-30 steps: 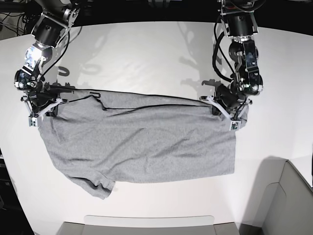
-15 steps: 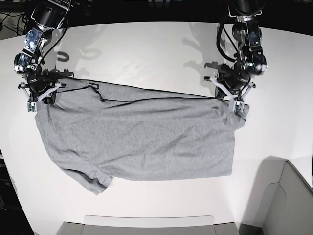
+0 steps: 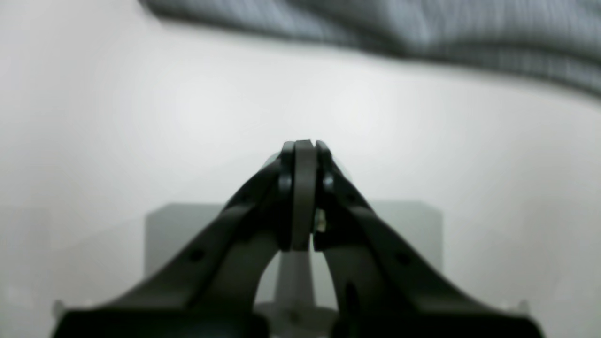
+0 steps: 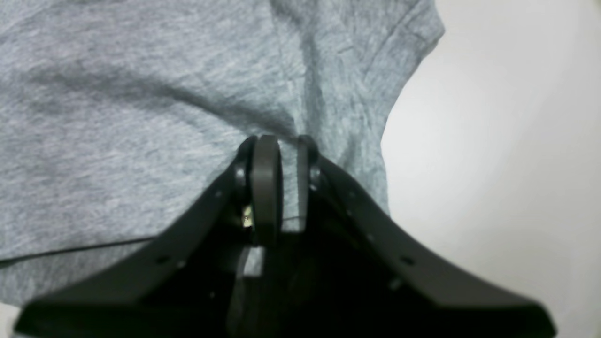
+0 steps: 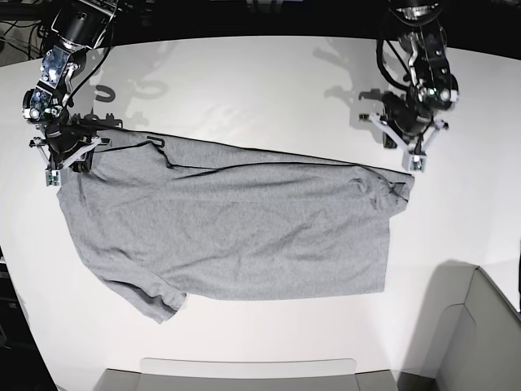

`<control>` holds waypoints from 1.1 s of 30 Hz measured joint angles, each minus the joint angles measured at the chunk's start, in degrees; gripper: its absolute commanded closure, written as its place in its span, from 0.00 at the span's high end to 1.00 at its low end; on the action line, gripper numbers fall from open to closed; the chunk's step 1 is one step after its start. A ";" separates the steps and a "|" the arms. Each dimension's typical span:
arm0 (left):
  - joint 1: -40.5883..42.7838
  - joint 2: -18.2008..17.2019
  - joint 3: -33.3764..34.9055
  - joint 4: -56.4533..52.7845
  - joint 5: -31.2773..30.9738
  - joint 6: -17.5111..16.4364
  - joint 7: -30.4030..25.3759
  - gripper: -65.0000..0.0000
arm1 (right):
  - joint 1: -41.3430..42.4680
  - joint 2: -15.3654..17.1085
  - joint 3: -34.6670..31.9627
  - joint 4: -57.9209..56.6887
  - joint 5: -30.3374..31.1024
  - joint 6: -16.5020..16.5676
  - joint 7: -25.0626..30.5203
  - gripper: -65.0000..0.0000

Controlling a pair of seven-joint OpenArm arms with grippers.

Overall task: Fold the T-shirt properly
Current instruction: 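Drag the held shirt edge away from the hem to flatten it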

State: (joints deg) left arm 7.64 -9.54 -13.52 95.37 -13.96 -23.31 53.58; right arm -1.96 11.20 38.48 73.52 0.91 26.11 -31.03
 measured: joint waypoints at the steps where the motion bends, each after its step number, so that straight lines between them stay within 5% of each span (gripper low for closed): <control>1: -1.29 -0.04 0.00 0.00 -0.07 -0.02 -0.22 0.00 | -0.09 0.00 0.00 0.00 0.07 0.02 0.11 0.13; 5: -4.90 0.07 0.52 -2.10 -0.74 -0.13 -0.87 0.02 | -0.11 0.00 0.00 0.00 0.04 0.02 0.20 0.13; 11: -8.50 -0.13 0.09 -2.47 -0.33 -0.09 2.93 0.35 | -0.04 0.00 0.00 -0.11 0.04 0.02 0.22 0.13; 23: -14.60 -0.02 3.67 -4.37 -0.66 -0.13 1.20 0.33 | 0.37 -0.37 0.02 2.29 -1.29 0.09 -2.03 0.13; 33: -14.03 -0.04 4.42 -4.46 -0.48 -0.50 1.68 0.08 | 0.94 -3.39 1.68 18.75 -2.62 0.02 -3.69 0.08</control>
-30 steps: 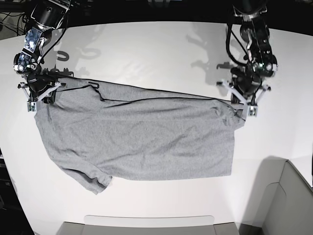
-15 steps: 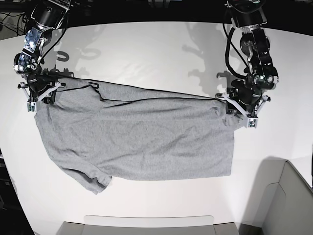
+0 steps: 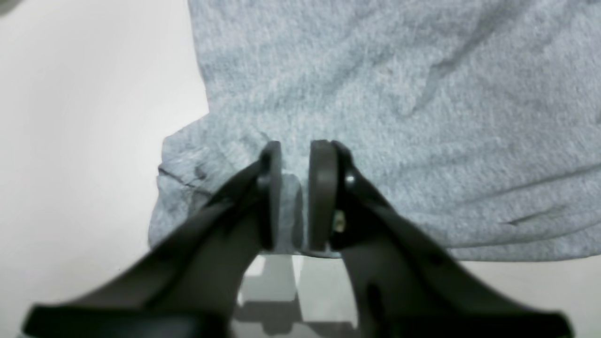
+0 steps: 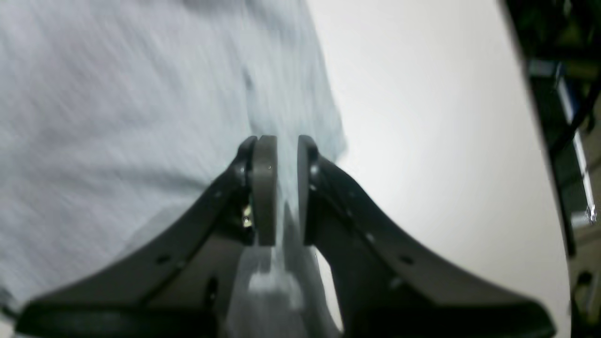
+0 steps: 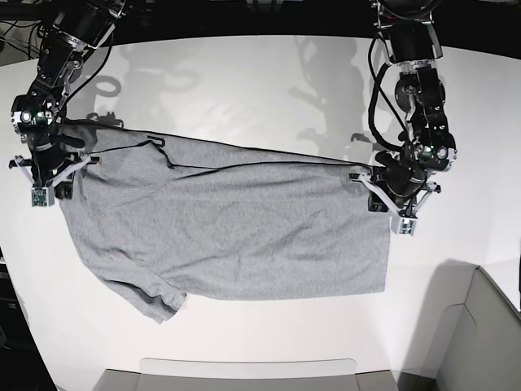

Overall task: Fold the T-shirt properly
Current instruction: 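Drag the held shirt edge away from the hem to flatten it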

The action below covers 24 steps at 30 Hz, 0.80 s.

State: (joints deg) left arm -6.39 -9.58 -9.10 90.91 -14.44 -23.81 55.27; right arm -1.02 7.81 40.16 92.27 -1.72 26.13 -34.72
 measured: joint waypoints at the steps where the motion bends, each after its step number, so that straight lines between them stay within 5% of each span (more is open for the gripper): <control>1: -0.02 0.04 0.00 -0.02 -0.04 -0.02 -0.02 0.05 | 0.26 -0.74 -0.11 0.83 0.00 0.00 -0.39 0.04; 12: -7.10 0.17 0.04 -17.11 6.32 0.13 -0.87 0.00 | 8.92 -0.79 -7.67 -13.11 -0.07 -0.02 -6.47 0.00; 24: 0.48 -1.27 0.04 -19.98 9.81 -0.44 -10.49 0.00 | 7.28 0.87 -7.56 -21.75 -1.77 -0.66 -1.46 0.00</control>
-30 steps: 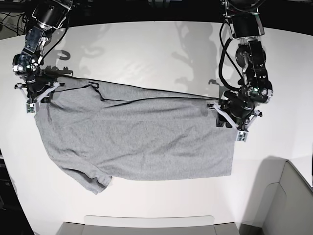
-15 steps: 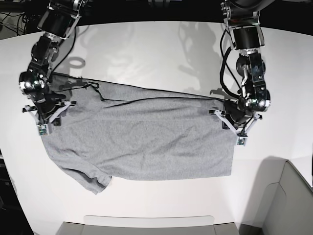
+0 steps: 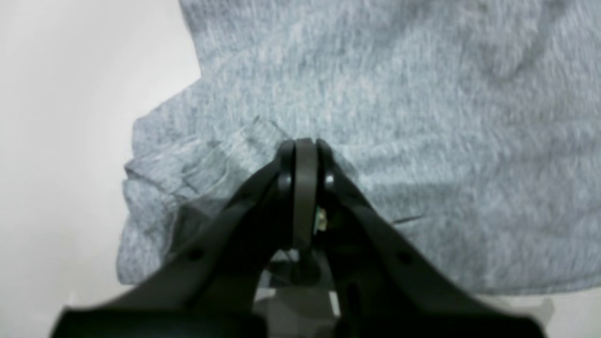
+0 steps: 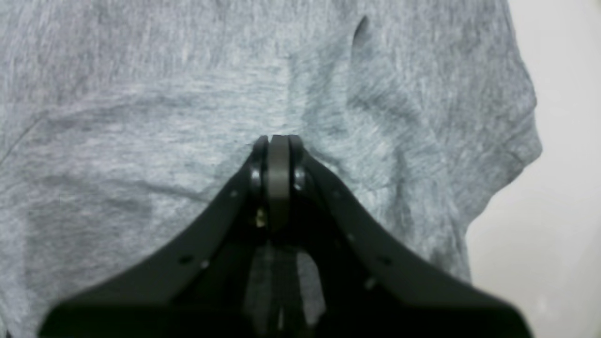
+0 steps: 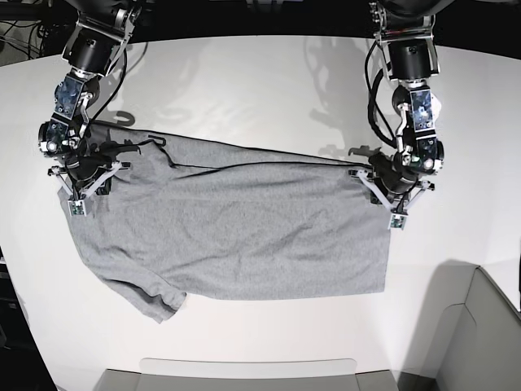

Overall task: Fold the T-shirt properly
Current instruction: 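Drag the held shirt edge away from the hem to flatten it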

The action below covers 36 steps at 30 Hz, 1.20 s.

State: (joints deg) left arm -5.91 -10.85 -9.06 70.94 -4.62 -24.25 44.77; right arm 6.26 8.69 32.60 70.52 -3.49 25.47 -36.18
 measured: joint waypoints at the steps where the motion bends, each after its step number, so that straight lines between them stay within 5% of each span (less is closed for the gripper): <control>1: 1.11 -0.63 0.07 0.20 -0.68 -0.11 -1.38 0.00 | -0.57 0.04 0.00 0.26 0.07 0.04 0.35 0.00; 9: 8.57 -3.91 -0.74 2.58 -3.56 -8.85 -6.34 0.00 | -6.05 0.33 -0.15 4.02 0.98 0.26 2.80 0.00; 18: 11.91 -3.89 -0.85 6.71 -3.37 -8.83 -5.81 0.00 | -6.10 0.33 -0.15 4.17 1.14 0.28 2.40 0.00; 22: 7.98 -3.87 -0.94 6.54 -1.92 -9.92 0.74 0.00 | -5.73 0.31 -0.15 4.15 0.96 0.28 1.90 0.00; 36: 5.92 -3.15 -5.53 12.76 0.44 -9.66 7.74 0.00 | -5.62 0.33 0.02 4.17 0.92 0.52 1.53 0.00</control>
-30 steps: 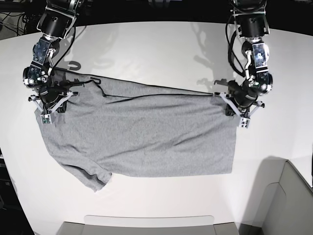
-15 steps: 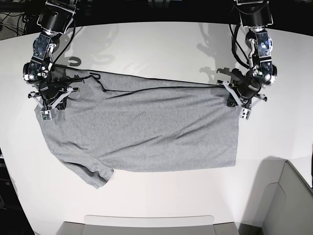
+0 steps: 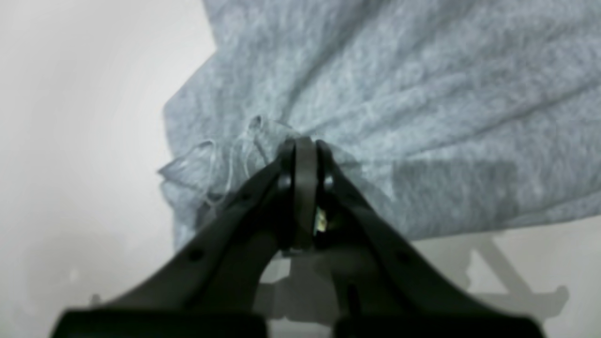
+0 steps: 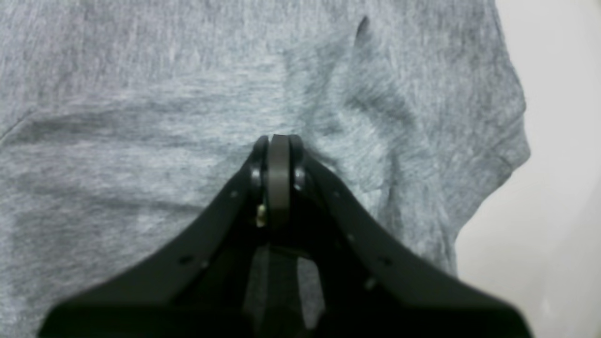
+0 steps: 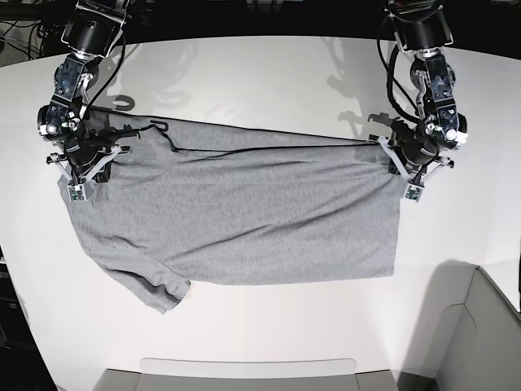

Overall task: Fold the T-shirt properly
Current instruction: 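Drag the held shirt edge away from the hem to flatten it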

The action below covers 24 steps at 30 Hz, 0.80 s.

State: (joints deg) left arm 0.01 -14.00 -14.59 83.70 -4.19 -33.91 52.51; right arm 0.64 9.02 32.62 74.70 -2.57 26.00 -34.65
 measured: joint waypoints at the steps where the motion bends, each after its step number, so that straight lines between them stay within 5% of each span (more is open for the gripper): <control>1: 0.00 0.02 0.02 0.44 0.48 0.02 0.26 0.00 | 0.00 -0.02 0.00 0.00 -0.02 0.00 0.00 0.00; 12: -4.50 4.85 1.64 3.06 2.29 0.63 -3.32 0.00 | 0.15 -0.02 -0.02 0.00 0.02 0.15 -0.17 0.00; 17: -7.17 5.03 6.40 -5.75 2.14 0.52 -5.01 0.00 | 0.15 -0.02 -0.02 -0.07 0.00 0.15 -0.17 0.00; 21: -9.68 4.63 6.40 -12.70 -0.20 5.73 -8.22 0.00 | 0.15 -0.02 -0.02 -0.07 0.00 0.15 -0.07 0.00; 24: -6.34 3.96 6.88 -12.52 0.24 6.47 -8.87 0.00 | -0.04 0.00 -0.02 0.00 0.02 0.15 0.04 0.00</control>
State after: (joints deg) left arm -6.33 -10.04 -7.70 71.18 -3.95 -27.44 43.64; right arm 0.60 9.02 32.60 74.70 -2.55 26.15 -34.61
